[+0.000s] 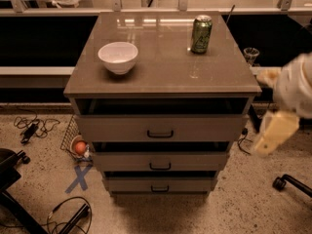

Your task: Open bottom drawer

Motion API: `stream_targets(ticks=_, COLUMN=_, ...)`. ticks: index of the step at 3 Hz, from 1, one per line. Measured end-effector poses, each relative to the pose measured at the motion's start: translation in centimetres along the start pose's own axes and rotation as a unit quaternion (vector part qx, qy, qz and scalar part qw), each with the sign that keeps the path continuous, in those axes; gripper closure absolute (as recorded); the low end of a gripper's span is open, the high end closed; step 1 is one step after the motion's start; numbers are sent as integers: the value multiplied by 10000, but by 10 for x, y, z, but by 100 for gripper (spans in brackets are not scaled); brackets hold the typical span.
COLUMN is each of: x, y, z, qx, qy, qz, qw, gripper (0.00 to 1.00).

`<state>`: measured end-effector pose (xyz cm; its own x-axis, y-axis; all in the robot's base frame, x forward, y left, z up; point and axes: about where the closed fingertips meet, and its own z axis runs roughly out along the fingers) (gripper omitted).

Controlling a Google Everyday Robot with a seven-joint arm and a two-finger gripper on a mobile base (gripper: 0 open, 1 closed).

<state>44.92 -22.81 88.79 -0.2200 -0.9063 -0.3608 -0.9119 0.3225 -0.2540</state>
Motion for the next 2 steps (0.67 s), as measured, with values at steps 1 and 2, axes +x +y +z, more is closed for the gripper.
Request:
stream_targets(ticks=1, x=44, y=26, z=89, qx=-87, qy=-789, qz=166, qw=9967, gripper=0)
stream_targets(ticks=2, x=56, y=19, z=130, qx=294, qy=-1269, qz=299, qw=9910, gripper=0)
